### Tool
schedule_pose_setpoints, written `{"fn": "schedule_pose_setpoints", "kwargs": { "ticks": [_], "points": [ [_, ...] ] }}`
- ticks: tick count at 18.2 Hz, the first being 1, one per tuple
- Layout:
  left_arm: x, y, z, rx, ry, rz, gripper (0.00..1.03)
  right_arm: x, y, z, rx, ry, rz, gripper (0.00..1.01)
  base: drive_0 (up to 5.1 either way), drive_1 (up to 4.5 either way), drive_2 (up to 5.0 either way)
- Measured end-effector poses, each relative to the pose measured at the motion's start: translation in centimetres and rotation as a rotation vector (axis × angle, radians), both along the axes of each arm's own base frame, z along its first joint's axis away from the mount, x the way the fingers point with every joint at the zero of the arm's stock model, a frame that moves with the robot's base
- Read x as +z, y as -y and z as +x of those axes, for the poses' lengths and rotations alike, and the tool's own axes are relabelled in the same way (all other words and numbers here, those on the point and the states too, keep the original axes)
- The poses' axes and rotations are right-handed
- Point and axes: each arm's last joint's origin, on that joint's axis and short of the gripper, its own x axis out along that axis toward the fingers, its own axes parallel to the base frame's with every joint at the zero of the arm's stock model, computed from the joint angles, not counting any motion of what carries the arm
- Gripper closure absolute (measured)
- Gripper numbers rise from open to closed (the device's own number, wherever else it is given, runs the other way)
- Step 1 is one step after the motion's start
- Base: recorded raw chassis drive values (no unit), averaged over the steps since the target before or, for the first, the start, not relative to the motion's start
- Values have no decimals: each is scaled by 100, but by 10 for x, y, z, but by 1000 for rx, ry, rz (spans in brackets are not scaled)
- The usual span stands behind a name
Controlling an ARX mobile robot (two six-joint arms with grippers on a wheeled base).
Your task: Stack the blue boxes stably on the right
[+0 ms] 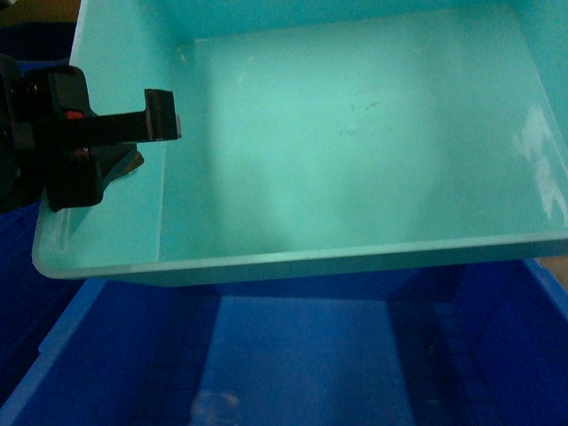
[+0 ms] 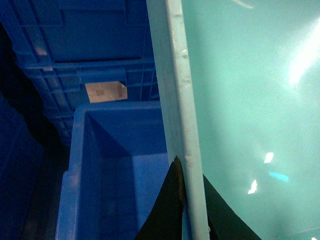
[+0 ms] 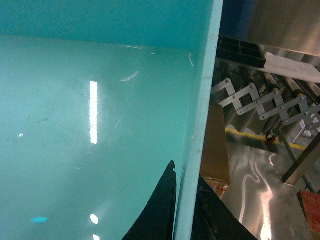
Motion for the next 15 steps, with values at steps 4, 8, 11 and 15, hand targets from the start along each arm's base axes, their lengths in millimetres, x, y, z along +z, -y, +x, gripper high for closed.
{"fn": "schedule_pose_setpoints", "kwargs": {
  "ticks": [4, 8, 11, 15],
  "points": [
    [0, 0, 0, 0, -2, 1, 101, 0, 0, 0, 0, -2, 0, 94, 0, 0, 0],
    [-2, 3, 0, -16, -21, 8, 101, -6, 3, 2, -1, -44, -5, 94, 0, 0, 0],
    [-9, 12, 4, -37, -80, 34, 101, -18, 8, 4, -14, -133, -12, 94, 0, 0, 0],
    [-24, 35, 11, -94, -190, 99, 101, -38, 23, 3, -68, -300, -6, 94, 0, 0, 0]
  ]
}}
